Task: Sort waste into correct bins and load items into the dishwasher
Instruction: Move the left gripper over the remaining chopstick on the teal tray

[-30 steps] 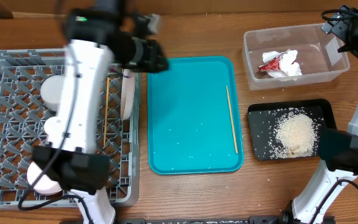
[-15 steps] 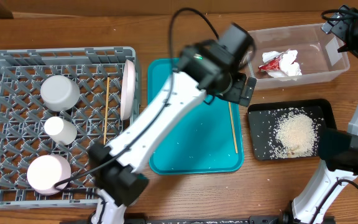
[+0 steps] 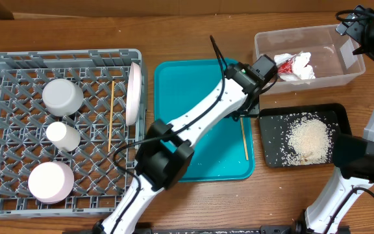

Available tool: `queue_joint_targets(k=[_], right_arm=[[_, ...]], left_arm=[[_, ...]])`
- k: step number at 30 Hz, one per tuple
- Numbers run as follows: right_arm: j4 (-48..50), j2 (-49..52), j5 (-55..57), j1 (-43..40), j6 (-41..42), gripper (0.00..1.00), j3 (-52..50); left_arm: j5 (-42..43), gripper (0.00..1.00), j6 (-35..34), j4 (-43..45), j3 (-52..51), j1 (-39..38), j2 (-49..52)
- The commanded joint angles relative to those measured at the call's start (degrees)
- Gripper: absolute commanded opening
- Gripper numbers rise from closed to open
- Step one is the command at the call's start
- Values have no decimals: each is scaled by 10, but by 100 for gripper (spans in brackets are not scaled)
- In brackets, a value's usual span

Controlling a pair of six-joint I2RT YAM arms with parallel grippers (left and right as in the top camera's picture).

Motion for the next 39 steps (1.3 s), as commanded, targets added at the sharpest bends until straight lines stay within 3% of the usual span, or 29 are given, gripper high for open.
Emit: queue_joint_targets(k=[1,13,27,30,35,39], right_arm=[[1,-14,6,-1,-4,100,8],[1,-14,6,-1,-4,100,8],[1,-14,6,-1,-4,100,8],[1,-14,6,-1,-4,100,8],[1,-14,6,-1,-4,100,8],[1,-14,6,-1,-4,100,8]], left_arm=[[6,52,-34,13,4,-2,31],[-46,39,-42,32,4,-3,53],[-61,40,-42,74,-51,-21,53],[-61,33,-38,72,-52,-21,53],[-60,4,-37,51,-50,-14,51],[-60,4,-37,-2,-31,2,48]])
